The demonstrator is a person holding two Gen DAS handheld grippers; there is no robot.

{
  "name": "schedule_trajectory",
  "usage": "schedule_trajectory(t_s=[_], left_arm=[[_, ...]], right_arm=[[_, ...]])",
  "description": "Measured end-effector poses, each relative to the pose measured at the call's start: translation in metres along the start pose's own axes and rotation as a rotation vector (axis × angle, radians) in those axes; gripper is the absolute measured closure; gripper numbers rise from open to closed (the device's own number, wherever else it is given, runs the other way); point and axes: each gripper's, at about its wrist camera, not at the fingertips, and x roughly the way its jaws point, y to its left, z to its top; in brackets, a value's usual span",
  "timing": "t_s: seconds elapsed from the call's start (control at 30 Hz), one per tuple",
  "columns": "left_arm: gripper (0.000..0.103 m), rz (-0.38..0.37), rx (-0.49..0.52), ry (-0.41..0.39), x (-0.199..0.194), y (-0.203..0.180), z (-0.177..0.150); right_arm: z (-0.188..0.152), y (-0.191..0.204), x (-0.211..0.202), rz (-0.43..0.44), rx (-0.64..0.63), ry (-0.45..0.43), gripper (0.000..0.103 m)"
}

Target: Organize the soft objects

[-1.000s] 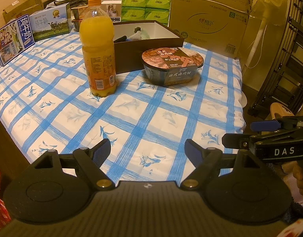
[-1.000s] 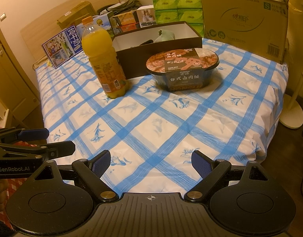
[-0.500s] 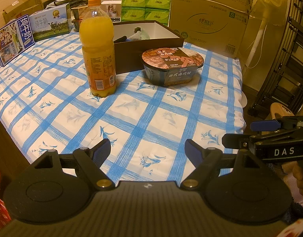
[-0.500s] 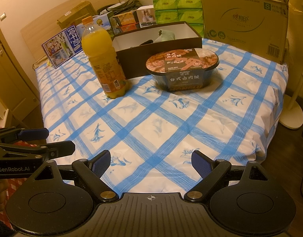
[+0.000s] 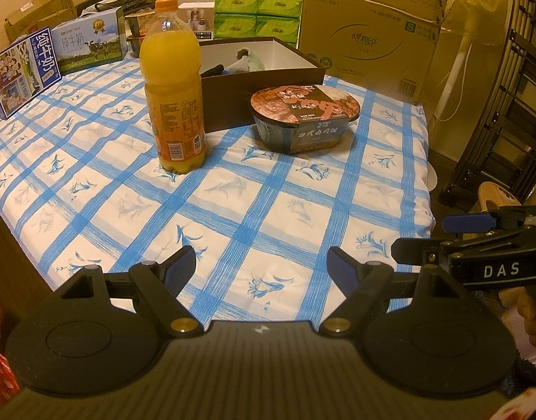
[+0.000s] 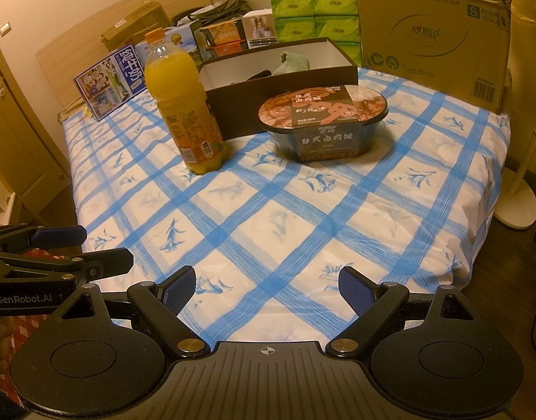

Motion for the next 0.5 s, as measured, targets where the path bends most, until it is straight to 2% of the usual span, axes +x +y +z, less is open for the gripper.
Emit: schedule_trajectory(t_s=[0.5], left_arm=[[0.023, 0.008, 0.002, -0.005, 0.0016, -0.0045, 0.0047]], right_arm=[[-0.0003, 0.0004, 0.0001, -0.002, 0.000, 0.000, 0.015]])
